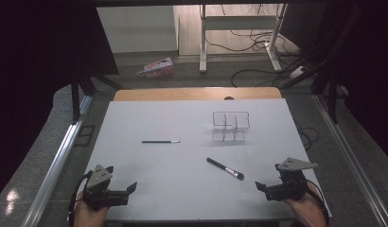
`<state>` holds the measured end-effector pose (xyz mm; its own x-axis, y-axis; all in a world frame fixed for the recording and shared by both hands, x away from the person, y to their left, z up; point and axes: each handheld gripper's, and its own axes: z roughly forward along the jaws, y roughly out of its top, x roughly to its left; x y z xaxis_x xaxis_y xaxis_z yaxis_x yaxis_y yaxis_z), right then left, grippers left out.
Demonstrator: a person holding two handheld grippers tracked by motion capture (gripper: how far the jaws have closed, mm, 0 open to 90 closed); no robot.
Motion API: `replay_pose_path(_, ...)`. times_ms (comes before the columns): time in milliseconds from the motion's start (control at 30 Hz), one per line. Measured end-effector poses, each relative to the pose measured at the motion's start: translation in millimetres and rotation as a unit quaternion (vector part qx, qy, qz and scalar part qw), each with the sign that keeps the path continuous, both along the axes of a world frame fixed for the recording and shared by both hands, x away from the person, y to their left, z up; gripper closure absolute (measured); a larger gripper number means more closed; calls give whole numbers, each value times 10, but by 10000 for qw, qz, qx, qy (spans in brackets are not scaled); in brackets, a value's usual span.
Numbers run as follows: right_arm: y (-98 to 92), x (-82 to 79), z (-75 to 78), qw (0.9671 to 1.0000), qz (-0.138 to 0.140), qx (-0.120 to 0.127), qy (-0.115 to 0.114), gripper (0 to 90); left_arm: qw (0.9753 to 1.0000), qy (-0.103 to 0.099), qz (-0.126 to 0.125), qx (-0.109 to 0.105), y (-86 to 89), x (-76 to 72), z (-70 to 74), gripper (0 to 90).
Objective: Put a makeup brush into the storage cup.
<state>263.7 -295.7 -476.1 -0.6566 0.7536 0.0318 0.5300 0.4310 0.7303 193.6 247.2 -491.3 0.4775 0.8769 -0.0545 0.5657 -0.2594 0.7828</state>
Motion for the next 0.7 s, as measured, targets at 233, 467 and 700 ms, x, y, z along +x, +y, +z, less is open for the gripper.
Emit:
replay_pose_path(233,22,-8,14,9999,80,67,-81,0,10000,-59,-9,-10,7,1,3,0)
replay_pose_path(467,19,15,0,10000,39,8,9,0,10000,-33,-21,-21,4,21,-4,0)
replay_pose_path(700,40,28,-6,9999,-5,-112,121,2,10000,1,-11,9,9,19,-13,0)
